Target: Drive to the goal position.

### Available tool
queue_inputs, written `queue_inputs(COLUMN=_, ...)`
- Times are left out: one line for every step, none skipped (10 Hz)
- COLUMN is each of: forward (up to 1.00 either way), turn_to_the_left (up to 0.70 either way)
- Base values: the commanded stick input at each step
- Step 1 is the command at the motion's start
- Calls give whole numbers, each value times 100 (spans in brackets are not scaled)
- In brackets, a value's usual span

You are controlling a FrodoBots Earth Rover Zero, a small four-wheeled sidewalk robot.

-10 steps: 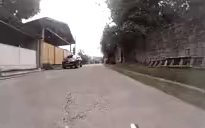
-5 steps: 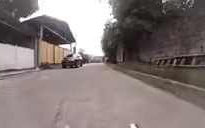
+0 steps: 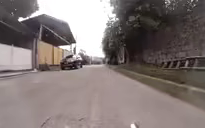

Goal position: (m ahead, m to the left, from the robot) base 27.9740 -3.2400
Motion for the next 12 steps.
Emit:
queue_inputs(forward=100, turn_to_the_left=0)
queue_inputs(forward=100, turn_to_the_left=0)
queue_inputs(forward=100, turn_to_the_left=0)
queue_inputs(forward=100, turn_to_the_left=0)
queue_inputs(forward=100, turn_to_the_left=0)
queue_inputs(forward=100, turn_to_the_left=0)
queue_inputs(forward=100, turn_to_the_left=0)
queue_inputs(forward=100, turn_to_the_left=0)
queue_inputs(forward=100, turn_to_the_left=0)
queue_inputs(forward=100, turn_to_the_left=0)
queue_inputs(forward=100, turn_to_the_left=0)
queue_inputs(forward=100, turn_to_the_left=0)
